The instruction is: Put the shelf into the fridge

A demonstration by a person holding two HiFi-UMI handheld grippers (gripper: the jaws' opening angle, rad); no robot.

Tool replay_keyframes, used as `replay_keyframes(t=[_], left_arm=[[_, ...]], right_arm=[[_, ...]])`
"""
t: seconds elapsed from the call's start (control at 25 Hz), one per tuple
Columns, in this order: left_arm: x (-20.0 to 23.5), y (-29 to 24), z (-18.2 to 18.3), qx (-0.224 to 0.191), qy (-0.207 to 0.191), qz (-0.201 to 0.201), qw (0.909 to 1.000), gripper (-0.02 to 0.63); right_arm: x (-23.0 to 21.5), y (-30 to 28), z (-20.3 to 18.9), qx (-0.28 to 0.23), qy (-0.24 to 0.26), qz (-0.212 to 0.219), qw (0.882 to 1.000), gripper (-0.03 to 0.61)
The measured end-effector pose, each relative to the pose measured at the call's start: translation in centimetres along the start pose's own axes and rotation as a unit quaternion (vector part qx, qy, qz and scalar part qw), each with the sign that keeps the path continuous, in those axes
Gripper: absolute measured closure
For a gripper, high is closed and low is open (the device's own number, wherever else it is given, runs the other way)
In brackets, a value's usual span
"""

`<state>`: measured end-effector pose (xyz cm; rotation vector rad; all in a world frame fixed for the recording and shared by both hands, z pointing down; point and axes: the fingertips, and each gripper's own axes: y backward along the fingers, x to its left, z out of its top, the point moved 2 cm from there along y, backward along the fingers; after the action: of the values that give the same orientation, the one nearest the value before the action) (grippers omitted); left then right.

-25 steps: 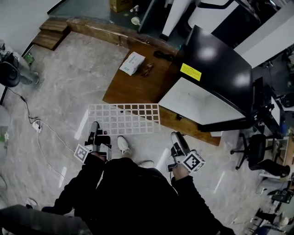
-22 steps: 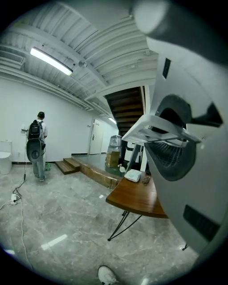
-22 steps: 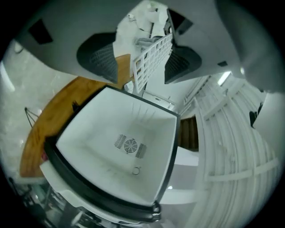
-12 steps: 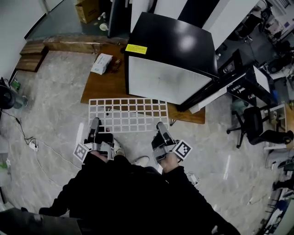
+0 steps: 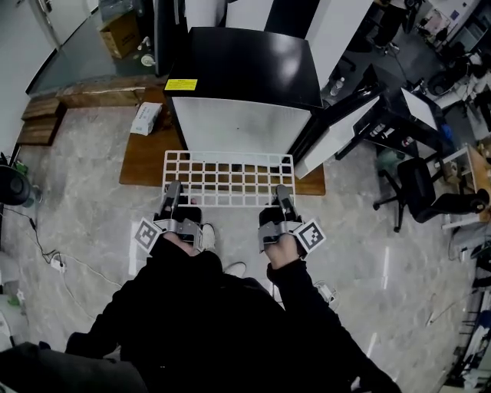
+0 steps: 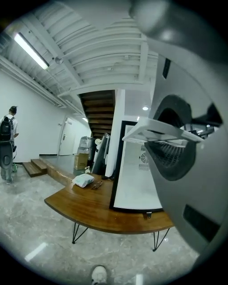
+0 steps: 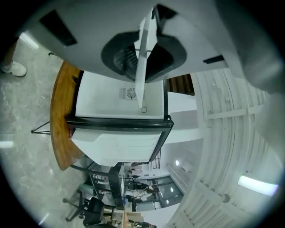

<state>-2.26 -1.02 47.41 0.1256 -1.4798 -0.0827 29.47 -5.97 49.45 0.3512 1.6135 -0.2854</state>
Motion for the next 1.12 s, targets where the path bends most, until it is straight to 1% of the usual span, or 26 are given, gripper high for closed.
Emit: replay_keyframes(t=[0.12,0.2,0.4,0.52,0.8,1.0,1.12], left_arm=[[0.4,-2.5,-0.9,0.015,-0.021,0.005,0.9996,0.577],[0.4,-4.2,-1.0,0.022,-0.028,0.008,0.9993,0.578],[1.2,-7.7,0.0,0.039,-0.038,0.033,0.998,0.581],[1.7,-9.9,0.1,0.054,-0.032,0.046,0.9969,0.583],[3.5,-12.5,1.2,0.078,-0.028,0.062,0.9946,0.583],[3.2,-15.4,1.5,0.091,-0.028,0.062,0.9935,0.583],[3.6,-15.8,1.5,0.089,-0.021,0.058,0.9941,0.583]], right_arm=[[-0.4,-0.8,1.7,-0.014,0.001,-0.002,1.0,0.546],[-0.5,-1.9,2.3,-0.016,0.004,0.0,1.0,0.546],[0.3,-4.8,2.9,-0.022,0.015,-0.005,1.0,0.546],[0.5,-6.3,3.5,-0.027,0.016,-0.008,0.999,0.548],[-0.8,-8.0,3.3,-0.036,0.024,-0.02,0.999,0.548],[-0.3,-10.2,4.0,-0.041,0.026,-0.021,0.999,0.547],[-0.5,-10.6,4.2,-0.04,0.034,-0.017,0.998,0.546]])
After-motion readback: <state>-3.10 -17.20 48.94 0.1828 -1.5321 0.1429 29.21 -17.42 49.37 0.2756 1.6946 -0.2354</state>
